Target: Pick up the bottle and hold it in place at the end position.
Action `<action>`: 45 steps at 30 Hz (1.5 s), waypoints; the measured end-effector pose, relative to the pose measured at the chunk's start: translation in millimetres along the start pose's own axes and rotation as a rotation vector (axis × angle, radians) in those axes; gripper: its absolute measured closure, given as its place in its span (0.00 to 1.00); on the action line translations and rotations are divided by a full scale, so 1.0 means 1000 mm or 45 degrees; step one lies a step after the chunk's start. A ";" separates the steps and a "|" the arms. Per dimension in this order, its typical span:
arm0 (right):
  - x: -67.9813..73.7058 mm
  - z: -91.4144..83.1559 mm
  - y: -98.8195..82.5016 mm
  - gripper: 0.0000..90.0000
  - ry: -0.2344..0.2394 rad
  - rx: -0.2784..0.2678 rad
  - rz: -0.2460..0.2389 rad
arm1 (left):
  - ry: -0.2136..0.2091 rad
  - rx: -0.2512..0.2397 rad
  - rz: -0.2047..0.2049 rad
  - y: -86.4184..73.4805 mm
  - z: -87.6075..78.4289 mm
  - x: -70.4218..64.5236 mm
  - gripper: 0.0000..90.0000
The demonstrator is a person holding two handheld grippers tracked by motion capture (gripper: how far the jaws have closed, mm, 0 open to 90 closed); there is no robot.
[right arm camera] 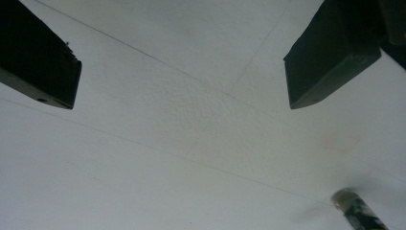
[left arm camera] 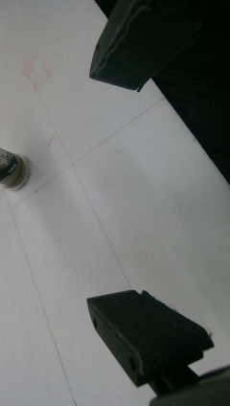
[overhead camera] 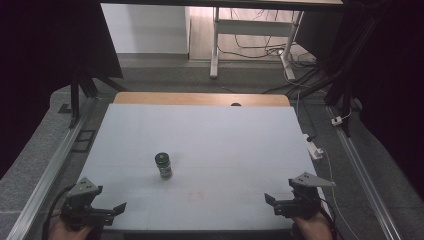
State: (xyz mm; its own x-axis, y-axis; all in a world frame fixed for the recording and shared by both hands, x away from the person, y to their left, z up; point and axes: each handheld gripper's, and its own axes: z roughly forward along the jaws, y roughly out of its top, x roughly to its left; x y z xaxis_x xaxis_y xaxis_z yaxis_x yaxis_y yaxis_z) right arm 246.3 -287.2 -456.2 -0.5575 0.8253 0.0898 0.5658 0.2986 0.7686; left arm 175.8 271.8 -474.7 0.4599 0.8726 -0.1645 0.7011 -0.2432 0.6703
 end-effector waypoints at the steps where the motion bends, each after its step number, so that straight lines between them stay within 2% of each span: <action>1: -0.001 0.000 0.000 0.00 0.009 -0.005 0.008 | 0.000 0.000 0.000 0.000 0.000 0.000 0.01; 6: -0.002 -0.001 0.000 0.00 0.040 -0.011 0.032 | -0.006 -0.037 -0.006 0.001 -0.001 0.002 0.00; 16: -0.001 0.001 0.000 0.00 0.059 0.017 0.024 | -0.001 -0.005 0.003 0.002 0.002 0.001 0.00; 22: -0.001 0.002 0.001 0.00 0.069 0.030 0.025 | -0.005 0.004 -0.009 0.002 0.002 0.002 0.00; 29: 0.000 0.002 0.001 0.00 0.076 0.031 0.005 | -0.017 -0.006 -0.009 0.003 0.001 0.002 0.00; 32: 0.001 0.002 0.001 0.00 0.070 0.031 -0.014 | -0.028 -0.030 -0.002 0.004 -0.001 0.003 0.00; 36: 0.001 0.002 0.001 0.00 0.075 0.030 -0.011 | -0.046 -0.021 -0.008 0.005 0.000 0.004 0.00; 41: 0.000 0.003 0.001 0.00 0.078 0.037 -0.004 | -0.080 -0.021 0.013 0.009 0.003 0.004 0.00; 45: 0.001 0.003 0.001 0.00 0.077 0.044 -0.001 | -0.104 -0.036 0.051 0.011 0.005 0.003 0.00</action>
State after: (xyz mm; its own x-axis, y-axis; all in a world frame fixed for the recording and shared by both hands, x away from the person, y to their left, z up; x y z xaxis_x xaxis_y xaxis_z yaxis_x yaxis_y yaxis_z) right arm 248.5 -284.6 -457.4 -0.5932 0.7948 0.1279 0.5852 0.3167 0.7465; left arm 187.7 269.3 -471.4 0.5312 0.8246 -0.1948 0.6659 -0.2641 0.6978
